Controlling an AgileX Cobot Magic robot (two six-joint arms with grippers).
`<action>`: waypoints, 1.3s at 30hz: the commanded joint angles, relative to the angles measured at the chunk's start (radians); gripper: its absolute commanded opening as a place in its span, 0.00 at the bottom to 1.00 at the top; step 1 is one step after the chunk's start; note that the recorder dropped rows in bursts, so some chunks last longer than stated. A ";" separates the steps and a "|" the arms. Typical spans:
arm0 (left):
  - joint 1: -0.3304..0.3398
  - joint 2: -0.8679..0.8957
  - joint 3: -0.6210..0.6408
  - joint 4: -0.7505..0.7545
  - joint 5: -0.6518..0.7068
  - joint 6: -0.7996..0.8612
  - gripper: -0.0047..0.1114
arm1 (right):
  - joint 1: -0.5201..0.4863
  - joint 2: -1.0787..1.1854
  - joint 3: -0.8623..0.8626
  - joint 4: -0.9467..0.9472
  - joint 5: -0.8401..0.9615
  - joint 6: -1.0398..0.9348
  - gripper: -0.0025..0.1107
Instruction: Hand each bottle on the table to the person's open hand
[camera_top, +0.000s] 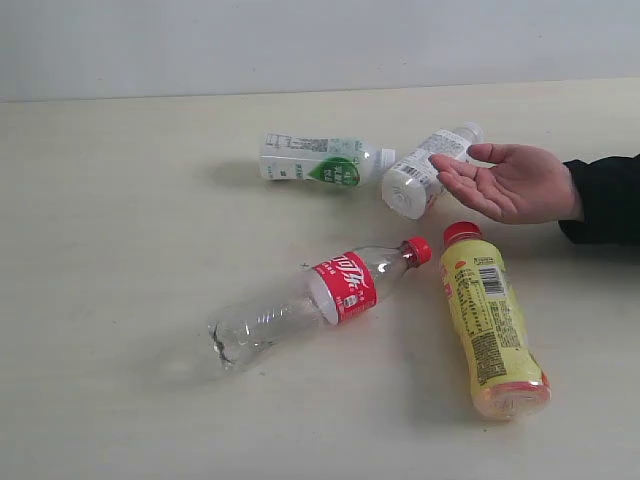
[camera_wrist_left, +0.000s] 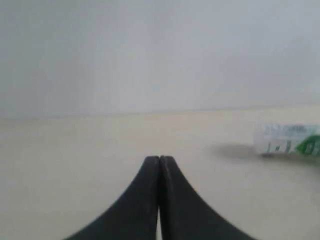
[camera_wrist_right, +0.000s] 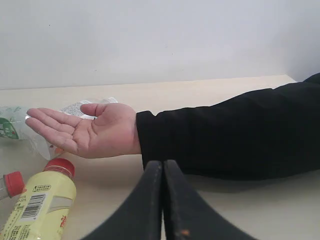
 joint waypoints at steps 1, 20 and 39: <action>0.002 -0.006 0.000 0.004 -0.173 -0.109 0.05 | -0.003 -0.005 0.005 -0.001 -0.008 -0.002 0.02; 0.000 0.384 -0.529 0.076 -0.071 -0.530 0.04 | -0.003 -0.005 0.005 -0.001 -0.008 -0.002 0.02; -0.374 1.541 -1.161 -0.203 0.954 0.223 0.04 | -0.003 -0.005 0.005 -0.001 -0.010 -0.002 0.02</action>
